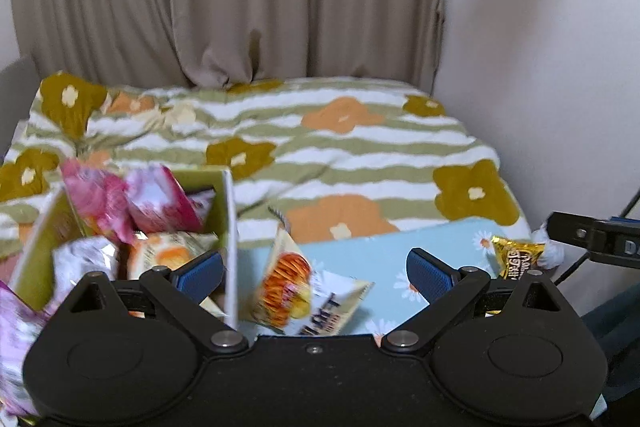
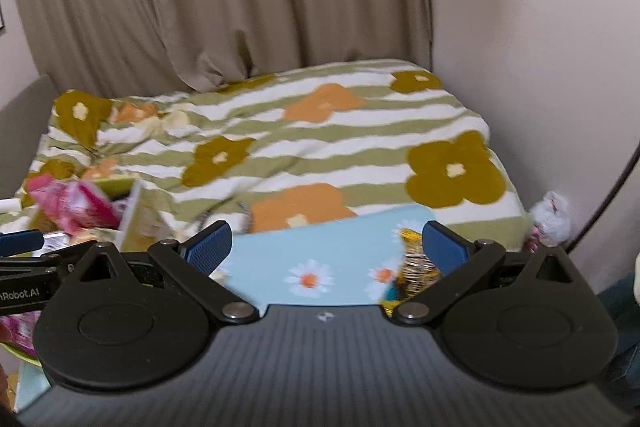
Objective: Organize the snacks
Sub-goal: 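Move both grippers to the last bags on the blue cloth, then grasp a white cheese snack bag with the left gripper while the right grasps a gold Pillows bag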
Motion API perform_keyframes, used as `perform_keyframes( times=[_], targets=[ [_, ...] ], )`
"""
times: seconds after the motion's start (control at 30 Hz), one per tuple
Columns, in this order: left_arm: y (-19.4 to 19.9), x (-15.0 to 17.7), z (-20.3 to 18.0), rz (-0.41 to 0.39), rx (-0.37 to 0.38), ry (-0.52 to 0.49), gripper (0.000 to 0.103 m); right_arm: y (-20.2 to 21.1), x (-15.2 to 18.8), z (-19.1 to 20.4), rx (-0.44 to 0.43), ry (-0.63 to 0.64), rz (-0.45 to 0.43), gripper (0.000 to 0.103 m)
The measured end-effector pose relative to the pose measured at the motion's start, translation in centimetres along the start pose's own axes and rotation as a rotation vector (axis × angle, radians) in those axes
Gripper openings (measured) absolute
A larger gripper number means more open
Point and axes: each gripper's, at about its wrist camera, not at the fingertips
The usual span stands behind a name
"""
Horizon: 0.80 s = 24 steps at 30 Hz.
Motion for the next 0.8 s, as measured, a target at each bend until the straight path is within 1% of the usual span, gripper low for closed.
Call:
perform_keyframes(
  times=[0.13,0.27,0.43,0.57,0.67,0.7,0.73,0.8],
  targets=[
    [-3.3,0.7,-1.8,0.046,-0.069,0.051,0.100,-2.6,1.2,-2.7,-0.015,-0.007,0.044,0.103],
    [-6.7,1.6,-2.7,0.095,-0.136,0.117,0.100,-5.7,2.2,-4.2,-0.025,0.014,0.083,0.103],
    [-10.4,2.0,-3.2,0.129,-0.225,0.169,0.100,-9.7,3.5,-5.9,-0.057,0.019,0.147,0.103],
    [-12.8,2.0,-2.8,0.146,-0.288,0.207,0.100,-12.1,4.4,-6.4,-0.076,0.032,0.186,0.103],
    [-14.5,1.8,-2.5,0.162,-0.345,0.215,0.100,-13.5,4.8,-6.4,-0.086,0.041,0.208,0.103],
    [-14.9,1.8,-2.6,0.158,-0.373,0.205,0.100,-13.8,4.9,-6.5,-0.090,0.043,0.212,0.103],
    [-15.2,1.8,-2.9,0.153,-0.385,0.186,0.100,-14.2,5.0,-6.5,-0.092,0.046,0.217,0.103],
    [-16.1,2.1,-3.1,0.169,-0.394,0.172,0.100,-14.8,5.2,-6.5,-0.097,0.050,0.223,0.103]
  ],
)
Point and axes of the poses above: each gripper's, at about its wrist camera, not at the fingertips, and y roughly against the way its jaws point, z to its left, x to its underside, and after that the axes turned 13 degrees about y, right-handed
